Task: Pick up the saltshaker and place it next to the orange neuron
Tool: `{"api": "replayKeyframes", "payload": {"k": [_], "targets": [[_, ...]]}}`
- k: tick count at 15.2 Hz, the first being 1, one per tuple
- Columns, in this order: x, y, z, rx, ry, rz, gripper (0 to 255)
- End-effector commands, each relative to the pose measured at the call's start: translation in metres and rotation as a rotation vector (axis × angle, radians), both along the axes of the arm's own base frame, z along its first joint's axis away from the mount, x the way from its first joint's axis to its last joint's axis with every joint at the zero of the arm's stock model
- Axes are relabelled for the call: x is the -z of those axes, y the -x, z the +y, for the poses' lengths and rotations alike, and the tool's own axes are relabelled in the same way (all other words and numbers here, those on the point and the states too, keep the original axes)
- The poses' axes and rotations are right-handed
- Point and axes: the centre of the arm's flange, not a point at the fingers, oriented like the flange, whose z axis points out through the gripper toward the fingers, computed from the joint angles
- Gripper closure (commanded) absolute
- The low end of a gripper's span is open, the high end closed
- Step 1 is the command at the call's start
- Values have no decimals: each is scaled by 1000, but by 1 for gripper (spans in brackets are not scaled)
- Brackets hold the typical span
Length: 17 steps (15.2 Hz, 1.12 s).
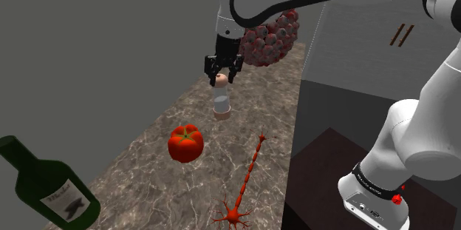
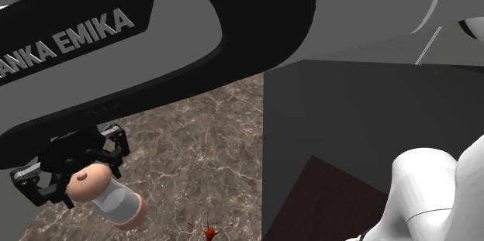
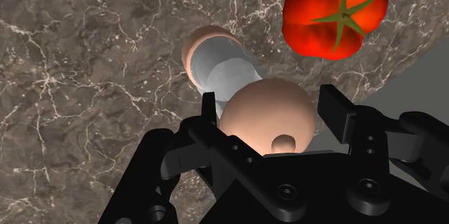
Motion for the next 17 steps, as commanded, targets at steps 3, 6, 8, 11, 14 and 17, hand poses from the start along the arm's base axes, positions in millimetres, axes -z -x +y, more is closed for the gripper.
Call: {"api": "replayKeyframes", "payload": {"k": [3,6,8,11,14,17], "targets": [[21,1,1,0,0,-1,255],[37,1,1,0,0,-1,255],[47,1,1,0,0,-1,255],[63,1,1,0,0,-1,255],[77,1,0,0,0,-1,255],[77,1,1,0,0,-1,255]]}}
